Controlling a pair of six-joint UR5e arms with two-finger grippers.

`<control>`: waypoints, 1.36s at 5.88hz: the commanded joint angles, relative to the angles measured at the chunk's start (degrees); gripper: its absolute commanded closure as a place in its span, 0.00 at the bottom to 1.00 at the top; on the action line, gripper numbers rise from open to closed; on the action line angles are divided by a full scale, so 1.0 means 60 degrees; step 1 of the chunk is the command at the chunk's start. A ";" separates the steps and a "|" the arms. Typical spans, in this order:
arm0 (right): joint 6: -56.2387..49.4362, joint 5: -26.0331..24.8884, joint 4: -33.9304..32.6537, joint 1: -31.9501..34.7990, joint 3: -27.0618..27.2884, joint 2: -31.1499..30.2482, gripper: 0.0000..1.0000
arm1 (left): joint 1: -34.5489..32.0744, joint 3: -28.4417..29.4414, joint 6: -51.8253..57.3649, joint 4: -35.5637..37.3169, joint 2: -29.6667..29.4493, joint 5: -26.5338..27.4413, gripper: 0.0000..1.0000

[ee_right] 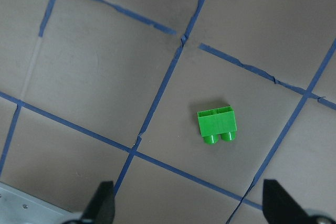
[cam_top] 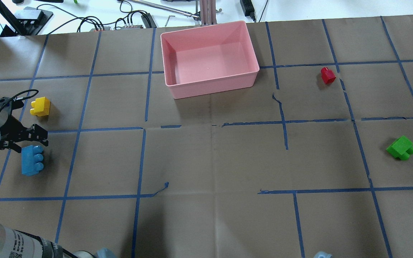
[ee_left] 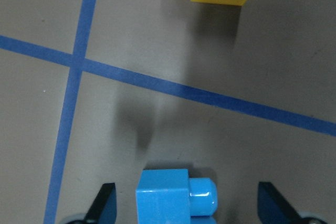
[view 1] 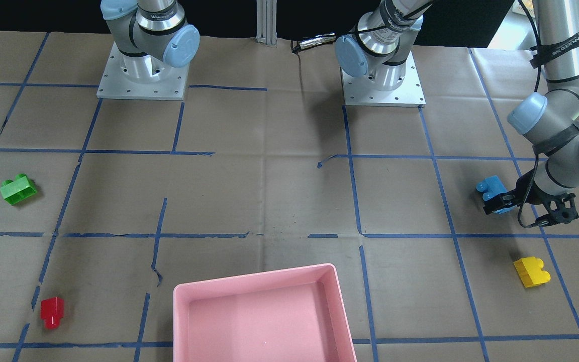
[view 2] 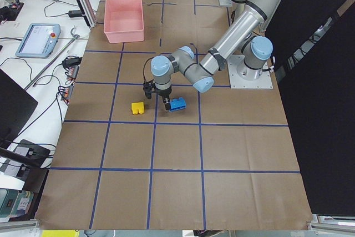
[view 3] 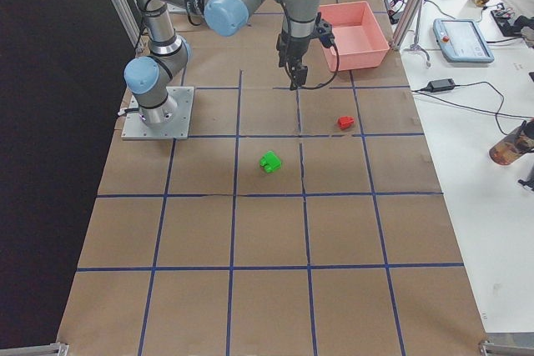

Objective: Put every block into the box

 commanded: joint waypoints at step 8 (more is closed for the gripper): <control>-0.1790 0.0061 -0.6603 -0.1425 0.4229 0.2596 0.00 | 0.0081 -0.0349 0.0143 -0.0209 0.0685 0.0198 1.00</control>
